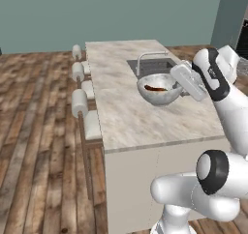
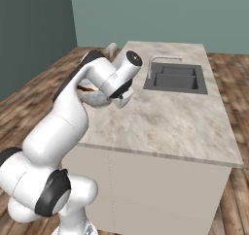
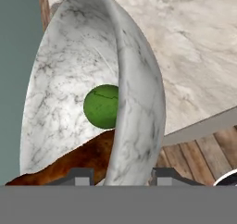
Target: The microwave is finished heating the chicken drumstick and avocado. Take the bowl containing the food and place it on the dining counter.
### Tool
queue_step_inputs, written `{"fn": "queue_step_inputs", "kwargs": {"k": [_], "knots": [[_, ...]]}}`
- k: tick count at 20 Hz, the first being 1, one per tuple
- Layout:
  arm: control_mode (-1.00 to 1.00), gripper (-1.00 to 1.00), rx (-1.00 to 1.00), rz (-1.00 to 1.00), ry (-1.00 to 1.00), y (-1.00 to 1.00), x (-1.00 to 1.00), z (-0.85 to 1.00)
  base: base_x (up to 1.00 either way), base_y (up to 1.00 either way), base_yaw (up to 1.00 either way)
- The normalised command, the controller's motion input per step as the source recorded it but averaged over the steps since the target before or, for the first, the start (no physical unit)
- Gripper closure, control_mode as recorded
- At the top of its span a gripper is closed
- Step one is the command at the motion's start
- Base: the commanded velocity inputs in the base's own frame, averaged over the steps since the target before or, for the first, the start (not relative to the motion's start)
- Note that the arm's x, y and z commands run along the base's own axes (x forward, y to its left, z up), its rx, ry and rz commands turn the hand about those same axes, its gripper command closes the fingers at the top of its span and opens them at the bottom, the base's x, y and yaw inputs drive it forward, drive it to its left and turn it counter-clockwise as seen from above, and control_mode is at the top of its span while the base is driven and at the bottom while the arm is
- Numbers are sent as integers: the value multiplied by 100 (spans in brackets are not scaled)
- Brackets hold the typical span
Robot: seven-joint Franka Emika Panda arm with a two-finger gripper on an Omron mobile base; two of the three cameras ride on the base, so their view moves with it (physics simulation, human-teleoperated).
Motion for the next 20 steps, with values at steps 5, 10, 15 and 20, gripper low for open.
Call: {"fn": "queue_step_inputs", "kwargs": {"k": [5, 10, 15, 20], "knots": [[-100, 100, 0, 0, 0, -2, 80, -42, 0, 0, 0], [-100, 100, 0, 0, 0, 1, 53, -81, 0, 0, 0], [-100, 100, 0, -2, 0, 19, 55, -54, 0, 0, 0], [-100, 100, 0, -6, 0, 38, 67, -45, 0, 0, 0]]}}
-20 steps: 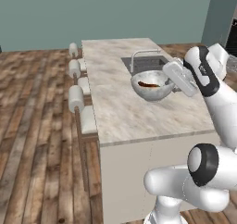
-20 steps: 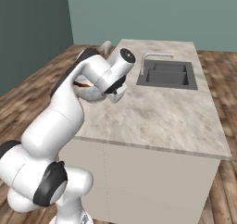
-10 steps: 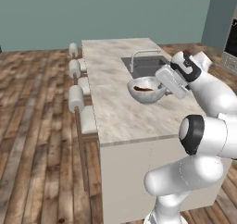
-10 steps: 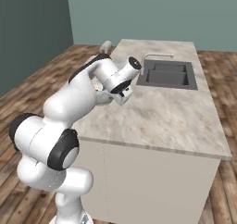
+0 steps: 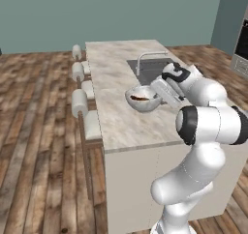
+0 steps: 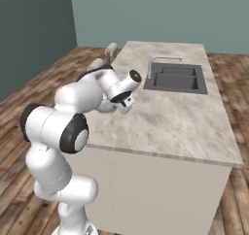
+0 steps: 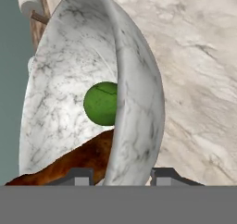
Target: The microwave is finished heating the chicken drumstick and avocado. Take the bowl containing the food and place it on the dining counter.
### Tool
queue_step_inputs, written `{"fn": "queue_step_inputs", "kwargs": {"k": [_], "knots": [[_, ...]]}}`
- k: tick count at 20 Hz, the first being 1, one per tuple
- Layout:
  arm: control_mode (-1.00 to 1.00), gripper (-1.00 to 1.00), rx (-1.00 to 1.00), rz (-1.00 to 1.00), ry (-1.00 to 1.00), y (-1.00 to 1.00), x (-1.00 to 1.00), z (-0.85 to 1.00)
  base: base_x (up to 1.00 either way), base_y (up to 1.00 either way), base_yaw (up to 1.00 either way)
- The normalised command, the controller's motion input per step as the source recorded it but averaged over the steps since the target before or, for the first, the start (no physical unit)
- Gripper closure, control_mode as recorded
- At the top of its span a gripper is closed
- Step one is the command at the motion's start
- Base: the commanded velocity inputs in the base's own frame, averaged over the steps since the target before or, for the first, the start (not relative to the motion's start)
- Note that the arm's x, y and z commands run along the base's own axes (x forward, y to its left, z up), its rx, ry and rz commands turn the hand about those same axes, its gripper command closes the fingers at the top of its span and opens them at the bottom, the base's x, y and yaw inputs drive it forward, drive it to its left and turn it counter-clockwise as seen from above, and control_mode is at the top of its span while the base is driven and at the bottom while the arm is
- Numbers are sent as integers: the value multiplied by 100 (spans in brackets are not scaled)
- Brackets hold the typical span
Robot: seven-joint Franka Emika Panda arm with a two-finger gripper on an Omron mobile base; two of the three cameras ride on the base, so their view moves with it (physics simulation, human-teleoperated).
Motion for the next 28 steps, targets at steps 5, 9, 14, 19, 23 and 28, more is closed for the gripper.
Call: {"fn": "queue_step_inputs", "kwargs": {"k": [5, 9, 14, 19, 23, 28], "knots": [[-100, 100, 0, -8, 0, 36, 73, -43, 0, 0, 0], [-100, 100, 0, -6, -1, 12, 51, -51, 0, 0, 0], [-100, 100, 0, -4, -3, 0, 18, -32, 0, 0, 0], [-100, 100, 0, -2, -1, 0, 15, -20, 0, 0, 0], [-100, 100, 0, -3, 0, 0, 21, -26, 0, 0, 0], [-100, 100, -4, -4, 0, 0, 35, -33, 0, 0, 0]]}}
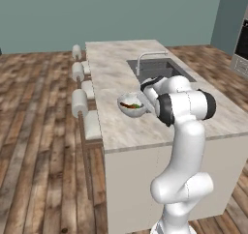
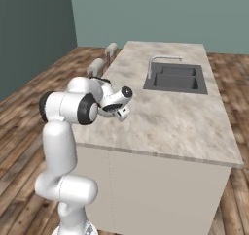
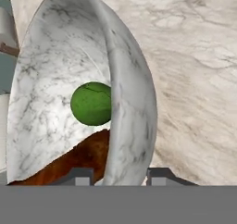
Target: The microwave is finished heating the chicken drumstick and avocado. Take the bowl containing the food and place it on the dining counter.
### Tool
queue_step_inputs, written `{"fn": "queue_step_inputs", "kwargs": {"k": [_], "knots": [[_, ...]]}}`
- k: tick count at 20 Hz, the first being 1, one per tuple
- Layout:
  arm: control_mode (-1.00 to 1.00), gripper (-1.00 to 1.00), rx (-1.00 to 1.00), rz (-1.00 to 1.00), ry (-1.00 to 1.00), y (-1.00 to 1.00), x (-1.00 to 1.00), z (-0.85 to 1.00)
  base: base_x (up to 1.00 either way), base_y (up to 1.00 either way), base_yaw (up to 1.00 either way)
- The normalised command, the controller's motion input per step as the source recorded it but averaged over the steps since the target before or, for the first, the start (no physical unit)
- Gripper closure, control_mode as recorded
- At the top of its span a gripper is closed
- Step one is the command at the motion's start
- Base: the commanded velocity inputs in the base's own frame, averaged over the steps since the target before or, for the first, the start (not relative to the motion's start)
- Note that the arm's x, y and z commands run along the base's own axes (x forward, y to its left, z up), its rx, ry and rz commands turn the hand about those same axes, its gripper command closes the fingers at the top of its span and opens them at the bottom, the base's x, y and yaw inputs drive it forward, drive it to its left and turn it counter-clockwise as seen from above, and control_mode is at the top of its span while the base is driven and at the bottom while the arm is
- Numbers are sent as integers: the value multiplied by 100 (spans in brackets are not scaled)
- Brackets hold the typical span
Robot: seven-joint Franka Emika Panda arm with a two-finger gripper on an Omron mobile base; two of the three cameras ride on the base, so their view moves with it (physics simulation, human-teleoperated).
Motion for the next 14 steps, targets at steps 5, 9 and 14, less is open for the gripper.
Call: {"fn": "queue_step_inputs", "kwargs": {"k": [5, 9, 14], "knots": [[-100, 100, 0, -4, 0, 1, 40, -12, 0, 0, 0], [-100, 100, 0, -2, 0, 4, 34, -2, 0, 0, 0], [-100, -100, 0, -3, 1, 0, 6, 6, 0, 0, 0]]}}
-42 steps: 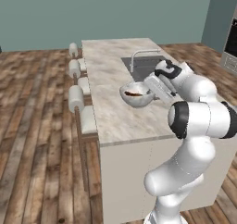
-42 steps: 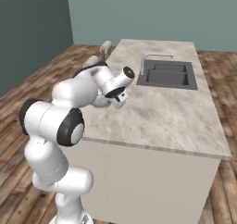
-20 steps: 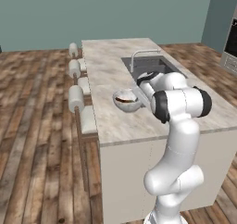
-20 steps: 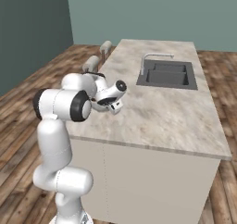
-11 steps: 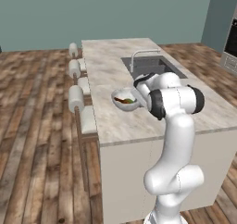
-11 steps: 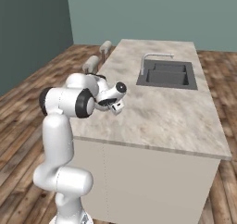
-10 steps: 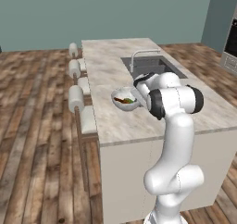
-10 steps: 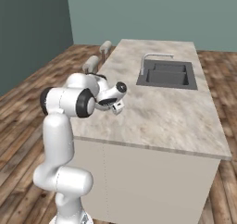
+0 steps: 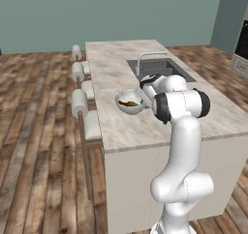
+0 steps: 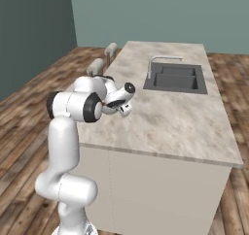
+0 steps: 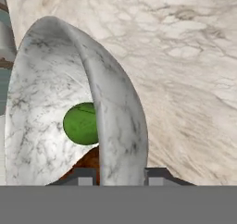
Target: The microwave is finished heating the chicken drumstick and avocado. Take the bowl containing the food and place it on the dining counter.
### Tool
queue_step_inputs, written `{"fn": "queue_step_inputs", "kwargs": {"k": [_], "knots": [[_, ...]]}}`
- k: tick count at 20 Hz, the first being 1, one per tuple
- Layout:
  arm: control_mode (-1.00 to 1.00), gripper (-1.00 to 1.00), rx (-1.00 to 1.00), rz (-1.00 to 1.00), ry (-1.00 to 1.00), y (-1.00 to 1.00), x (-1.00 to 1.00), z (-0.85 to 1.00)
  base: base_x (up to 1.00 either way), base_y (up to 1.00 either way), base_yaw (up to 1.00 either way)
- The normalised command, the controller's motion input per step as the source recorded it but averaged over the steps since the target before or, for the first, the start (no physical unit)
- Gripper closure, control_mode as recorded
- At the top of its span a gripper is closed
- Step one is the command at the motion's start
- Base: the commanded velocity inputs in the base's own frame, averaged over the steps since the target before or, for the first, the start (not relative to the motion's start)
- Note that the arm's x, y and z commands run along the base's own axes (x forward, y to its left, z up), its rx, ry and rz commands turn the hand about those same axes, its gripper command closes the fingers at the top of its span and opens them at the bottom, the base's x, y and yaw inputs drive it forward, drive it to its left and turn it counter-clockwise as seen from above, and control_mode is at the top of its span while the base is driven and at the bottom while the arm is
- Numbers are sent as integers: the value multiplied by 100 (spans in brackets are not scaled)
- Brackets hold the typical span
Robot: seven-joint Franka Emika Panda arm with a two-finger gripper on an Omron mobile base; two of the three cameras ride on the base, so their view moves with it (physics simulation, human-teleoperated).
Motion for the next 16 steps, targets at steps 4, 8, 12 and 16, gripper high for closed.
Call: {"fn": "queue_step_inputs", "kwargs": {"k": [4, 8, 12, 16], "knots": [[-100, -100, 8, -5, -1, -11, -50, 35, 0, 0, 0], [-100, -100, 13, -5, -12, -22, -88, 58, 0, 0, 0], [-100, -100, 12, -1, -16, -17, -100, 63, 0, 0, 0], [-100, -100, 10, 0, -20, -6, -100, 71, 0, 0, 0]]}}
